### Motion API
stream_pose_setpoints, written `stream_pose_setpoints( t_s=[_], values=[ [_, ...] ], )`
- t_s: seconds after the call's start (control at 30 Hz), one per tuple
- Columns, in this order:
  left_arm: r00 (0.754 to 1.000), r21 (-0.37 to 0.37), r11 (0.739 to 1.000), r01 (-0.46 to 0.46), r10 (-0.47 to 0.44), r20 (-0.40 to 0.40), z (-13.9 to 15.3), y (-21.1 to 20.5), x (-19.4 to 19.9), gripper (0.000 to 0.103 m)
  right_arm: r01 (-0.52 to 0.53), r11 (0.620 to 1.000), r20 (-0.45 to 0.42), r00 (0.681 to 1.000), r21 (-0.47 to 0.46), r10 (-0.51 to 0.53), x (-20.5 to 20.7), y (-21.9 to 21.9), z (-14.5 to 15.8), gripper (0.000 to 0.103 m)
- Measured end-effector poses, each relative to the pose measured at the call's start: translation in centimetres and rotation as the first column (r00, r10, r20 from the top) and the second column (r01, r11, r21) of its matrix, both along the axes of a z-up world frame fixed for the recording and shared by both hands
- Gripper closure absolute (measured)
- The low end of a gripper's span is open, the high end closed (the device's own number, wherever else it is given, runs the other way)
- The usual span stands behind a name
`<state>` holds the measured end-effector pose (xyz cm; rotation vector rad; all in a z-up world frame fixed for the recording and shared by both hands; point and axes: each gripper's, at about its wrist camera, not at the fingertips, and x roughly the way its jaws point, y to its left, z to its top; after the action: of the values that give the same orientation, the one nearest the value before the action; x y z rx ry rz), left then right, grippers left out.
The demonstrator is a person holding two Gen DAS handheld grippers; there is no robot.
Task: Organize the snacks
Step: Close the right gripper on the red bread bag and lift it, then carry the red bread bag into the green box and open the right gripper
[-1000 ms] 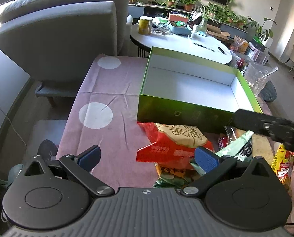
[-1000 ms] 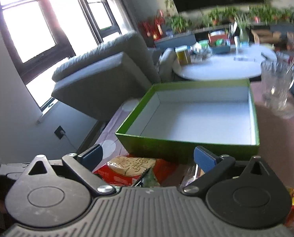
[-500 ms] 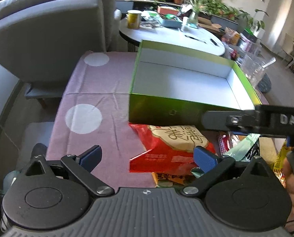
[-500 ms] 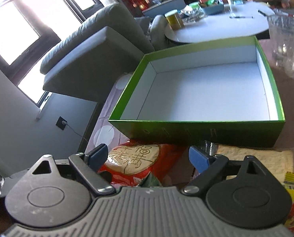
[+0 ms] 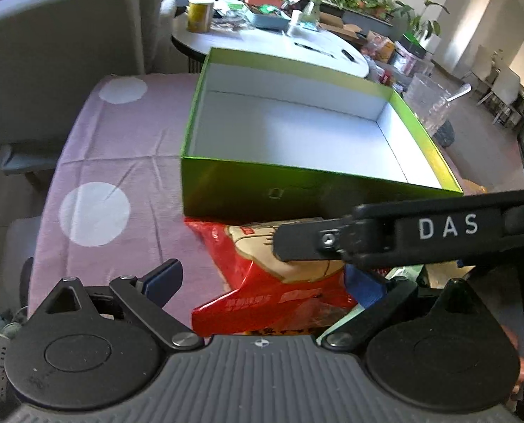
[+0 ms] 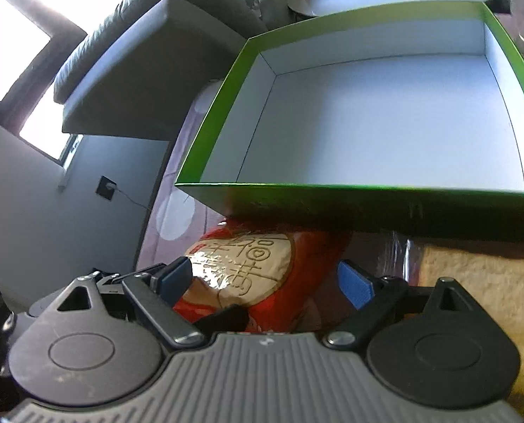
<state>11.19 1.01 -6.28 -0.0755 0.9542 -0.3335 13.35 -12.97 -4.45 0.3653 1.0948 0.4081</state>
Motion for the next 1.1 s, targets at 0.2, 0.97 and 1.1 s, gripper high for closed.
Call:
stream_pose_setpoints(
  t_s=[0.2,0.97,1.1],
  values=[
    [1.0,-0.054,0.998,0.013,-0.014,-0.016,-0.8,-0.5,0.5,0.001,-0.035,0.999,-0.011,0.999,0.0,0.035,0.4,0.7,-0.2,0.02],
    [0.945,-0.038,0.991,0.131,-0.113,0.307,6.5,-2.6,-4.6,0.007,-0.106,0.993,0.215,0.972,0.061,0.09,-3.7,0.0,6.2,0.055],
    [0.928,-0.021,0.988,0.151,-0.134,0.349,7.9,-3.1,-3.6,0.008,-0.092,0.995,0.295,0.953,0.044,0.075,-3.4,-0.3,7.9,0.056]
  ],
)
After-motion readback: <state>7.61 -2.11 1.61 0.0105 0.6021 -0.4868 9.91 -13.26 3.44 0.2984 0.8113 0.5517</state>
